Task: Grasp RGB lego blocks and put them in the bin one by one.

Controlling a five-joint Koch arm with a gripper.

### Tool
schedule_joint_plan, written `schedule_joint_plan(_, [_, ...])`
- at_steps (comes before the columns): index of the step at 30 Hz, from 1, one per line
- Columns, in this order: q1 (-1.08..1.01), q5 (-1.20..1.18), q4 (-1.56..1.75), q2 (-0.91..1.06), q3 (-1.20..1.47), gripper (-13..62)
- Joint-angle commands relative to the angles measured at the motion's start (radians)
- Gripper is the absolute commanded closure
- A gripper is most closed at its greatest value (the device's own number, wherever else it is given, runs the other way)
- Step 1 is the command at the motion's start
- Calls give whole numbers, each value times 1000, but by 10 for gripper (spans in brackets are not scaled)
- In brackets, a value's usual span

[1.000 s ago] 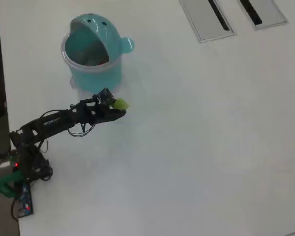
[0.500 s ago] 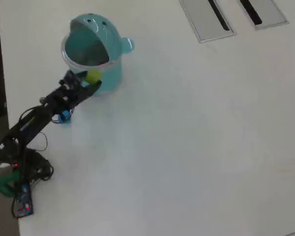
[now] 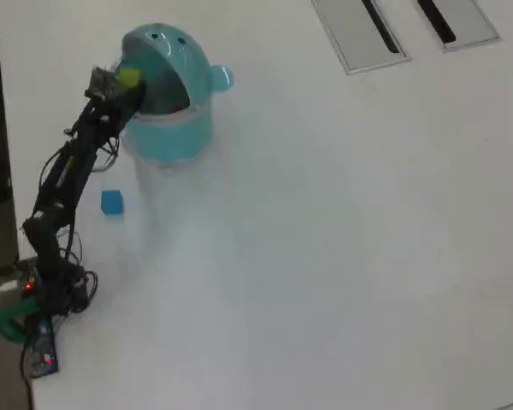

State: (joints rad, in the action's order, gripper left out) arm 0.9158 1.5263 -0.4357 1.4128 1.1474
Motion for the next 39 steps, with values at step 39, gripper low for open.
schedule_joint_plan(39, [-74,230,-150,258,215,163])
